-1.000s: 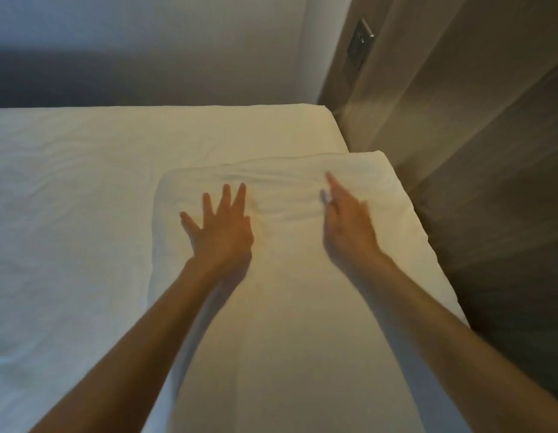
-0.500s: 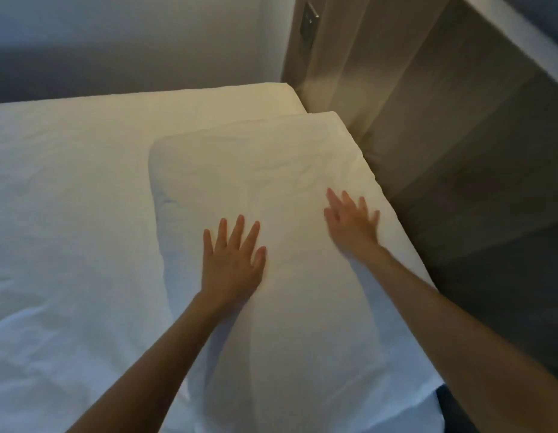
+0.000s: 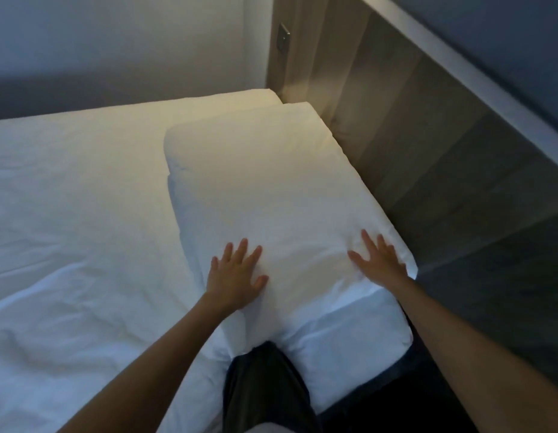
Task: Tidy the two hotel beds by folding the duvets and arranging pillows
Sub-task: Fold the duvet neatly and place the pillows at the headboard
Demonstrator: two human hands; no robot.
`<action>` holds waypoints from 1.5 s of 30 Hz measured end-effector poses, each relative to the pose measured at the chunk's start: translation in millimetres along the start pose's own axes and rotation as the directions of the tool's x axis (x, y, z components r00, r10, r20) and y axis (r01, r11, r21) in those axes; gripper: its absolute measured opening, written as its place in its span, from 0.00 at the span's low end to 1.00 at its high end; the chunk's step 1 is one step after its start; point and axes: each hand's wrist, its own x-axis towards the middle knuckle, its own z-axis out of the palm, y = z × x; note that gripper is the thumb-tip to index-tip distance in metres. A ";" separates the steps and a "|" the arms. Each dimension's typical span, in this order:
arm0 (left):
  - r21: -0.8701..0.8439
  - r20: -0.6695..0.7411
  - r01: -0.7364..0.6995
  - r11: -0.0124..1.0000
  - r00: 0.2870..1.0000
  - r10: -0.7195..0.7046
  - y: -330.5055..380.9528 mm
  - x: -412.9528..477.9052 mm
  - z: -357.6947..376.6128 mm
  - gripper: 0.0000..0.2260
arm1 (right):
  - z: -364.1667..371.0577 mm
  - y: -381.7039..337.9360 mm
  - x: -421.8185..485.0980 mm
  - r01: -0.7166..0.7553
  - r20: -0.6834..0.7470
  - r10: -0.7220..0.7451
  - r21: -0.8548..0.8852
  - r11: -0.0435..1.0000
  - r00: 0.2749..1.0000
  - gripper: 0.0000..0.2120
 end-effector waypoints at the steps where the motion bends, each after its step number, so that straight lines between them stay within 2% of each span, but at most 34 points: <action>1: 0.011 0.037 -0.010 1.000 0.999 0.010 -1.6 -7.5 -8.3 0.31 | -6.0 0.0 -9.9 0.000 0.018 0.000 -0.021 1.000 1.000 0.32; 3: 0.020 0.103 -0.032 0.999 0.994 0.030 -5.1 -27.9 -23.7 0.30 | -13.4 -5.2 -34.7 0.071 -0.051 -0.073 -0.053 0.996 0.996 0.29; 5: 0.044 0.074 -0.042 0.998 0.997 0.039 -9.1 -51.0 -37.3 0.29 | -22.0 -15.6 -63.7 0.192 -0.191 -0.195 -0.033 0.981 0.962 0.28; 9: 0.071 -0.147 -0.013 0.997 0.989 0.024 -10.4 -104.4 -61.6 0.27 | -43.0 -35.7 -131.0 0.383 -0.393 -0.379 -0.072 0.921 0.838 0.28; 12: 0.097 -0.268 -0.027 0.995 0.962 0.052 0.4 -152.6 -76.0 0.27 | -51.8 -41.7 -188.0 0.463 -0.478 -0.473 -0.148 0.874 0.740 0.27; 14: 0.102 -0.344 -0.051 0.993 0.935 0.084 9.2 -183.9 -85.8 0.27 | -56.3 -42.0 -224.1 0.480 -0.519 -0.489 -0.164 0.862 0.701 0.27; 20: 0.119 -0.471 -0.071 0.990 0.874 0.119 41.1 -242.5 -101.1 0.27 | -58.7 -30.2 -290.1 0.440 -0.527 -0.446 -0.146 0.886 0.723 0.27; 26: 0.195 -0.582 -0.074 0.978 0.794 0.176 86.7 -266.4 -106.0 0.27 | -74.6 -4.7 -315.7 0.438 -0.563 -0.469 -0.201 0.876 0.680 0.28; 29: 0.157 -0.581 -0.061 0.986 0.802 0.142 110.5 -278.8 -103.6 0.30 | -79.5 15.1 -327.2 0.426 -0.580 -0.469 -0.220 0.878 0.667 0.28; 33: 0.165 -0.587 -0.095 0.982 0.791 0.176 135.1 -292.0 -96.4 0.31 | -71.7 45.2 -350.0 0.396 -0.593 -0.467 -0.257 0.882 0.655 0.29; 40: 0.208 -0.543 -0.283 0.936 0.763 0.351 175.8 -305.7 -75.6 0.28 | -43.2 90.4 -409.5 0.315 -0.605 -0.364 -0.191 0.930 0.708 0.28; 43: 0.247 -0.487 -0.381 0.891 0.746 0.454 187.6 -314.9 -64.7 0.27 | -23.8 103.7 -442.0 0.267 -0.624 -0.275 -0.108 0.958 0.732 0.28; 45: 0.281 -0.451 -0.447 0.850 0.720 0.528 191.1 -324.7 -61.6 0.26 | -6.2 107.8 -463.6 0.229 -0.659 -0.216 -0.069 0.971 0.721 0.27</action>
